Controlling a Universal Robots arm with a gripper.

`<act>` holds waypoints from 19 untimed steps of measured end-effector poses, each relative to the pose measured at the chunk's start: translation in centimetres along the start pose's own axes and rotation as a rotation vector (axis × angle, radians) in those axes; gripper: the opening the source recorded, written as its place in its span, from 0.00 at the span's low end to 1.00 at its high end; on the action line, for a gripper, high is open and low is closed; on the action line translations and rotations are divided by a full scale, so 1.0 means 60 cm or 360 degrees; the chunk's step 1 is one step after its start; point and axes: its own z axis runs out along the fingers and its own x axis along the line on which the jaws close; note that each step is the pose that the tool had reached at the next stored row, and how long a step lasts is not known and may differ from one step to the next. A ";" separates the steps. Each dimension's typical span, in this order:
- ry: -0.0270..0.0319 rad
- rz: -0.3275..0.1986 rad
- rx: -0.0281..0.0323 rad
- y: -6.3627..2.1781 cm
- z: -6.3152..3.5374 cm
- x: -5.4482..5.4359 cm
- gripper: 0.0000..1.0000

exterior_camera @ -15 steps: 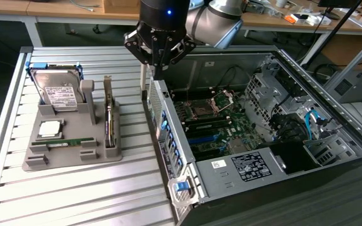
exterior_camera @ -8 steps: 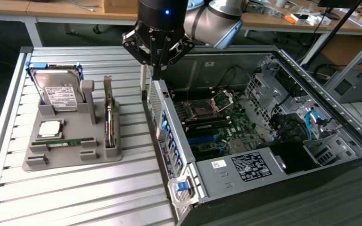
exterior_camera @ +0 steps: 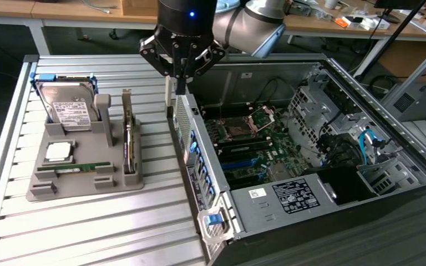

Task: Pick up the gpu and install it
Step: 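Reach for the gpu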

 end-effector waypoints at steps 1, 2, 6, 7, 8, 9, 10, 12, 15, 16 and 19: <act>0.00000 0.0000 0.00000 0.000 0.000 0.001 0.11; 0.00001 0.0000 0.00001 0.000 0.000 0.002 0.11; 0.00000 0.0000 0.00000 0.000 0.000 0.006 0.11; 0.00000 0.0000 -0.00001 -0.001 0.000 0.007 0.11; 0.00001 0.0000 0.00000 -0.001 0.000 0.008 0.11; 0.00000 0.0000 0.00000 -0.001 0.000 0.009 0.11; 0.00000 0.0000 0.00000 -0.001 0.000 0.009 0.11; 0.00001 0.0000 0.00001 -0.001 0.000 0.011 0.11; 0.00000 0.0000 0.00000 -0.001 0.000 0.013 0.11; 0.00000 0.0000 0.00000 -0.001 0.000 0.013 0.11; 0.00001 0.0000 0.00001 -0.001 0.000 0.015 0.11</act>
